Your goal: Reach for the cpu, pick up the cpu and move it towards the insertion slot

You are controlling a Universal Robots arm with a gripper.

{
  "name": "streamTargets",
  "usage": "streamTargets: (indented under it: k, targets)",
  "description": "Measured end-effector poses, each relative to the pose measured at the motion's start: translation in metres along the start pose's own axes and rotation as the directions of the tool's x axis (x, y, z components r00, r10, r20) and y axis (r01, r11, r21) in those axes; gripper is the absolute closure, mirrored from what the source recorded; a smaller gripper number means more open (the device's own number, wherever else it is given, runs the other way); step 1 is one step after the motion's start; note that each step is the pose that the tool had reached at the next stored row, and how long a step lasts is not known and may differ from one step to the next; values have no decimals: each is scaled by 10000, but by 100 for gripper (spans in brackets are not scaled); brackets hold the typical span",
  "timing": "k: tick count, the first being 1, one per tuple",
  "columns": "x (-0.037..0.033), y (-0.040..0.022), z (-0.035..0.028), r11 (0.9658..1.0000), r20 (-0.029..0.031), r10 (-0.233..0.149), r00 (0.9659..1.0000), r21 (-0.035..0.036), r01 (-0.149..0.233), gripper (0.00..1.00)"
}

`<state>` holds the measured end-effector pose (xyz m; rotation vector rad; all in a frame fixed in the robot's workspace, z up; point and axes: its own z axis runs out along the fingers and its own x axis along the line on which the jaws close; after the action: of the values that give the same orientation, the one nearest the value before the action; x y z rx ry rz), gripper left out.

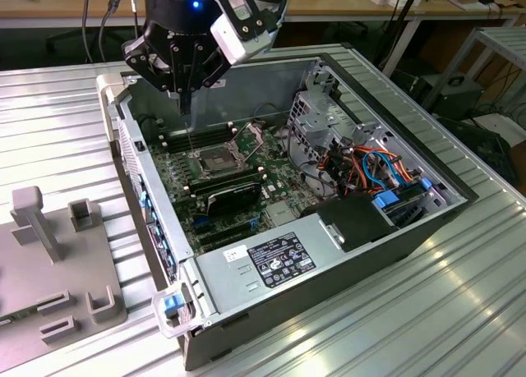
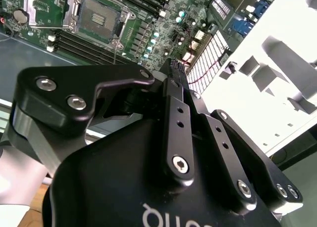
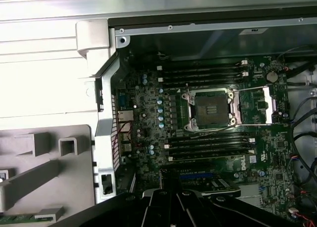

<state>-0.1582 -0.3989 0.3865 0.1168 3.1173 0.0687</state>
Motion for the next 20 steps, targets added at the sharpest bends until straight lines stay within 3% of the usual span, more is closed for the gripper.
streamTargets:
  k: [20]
  targets:
    - [51, -5, 28, 10000, -10, 1, 10000, 1, -1, 89]
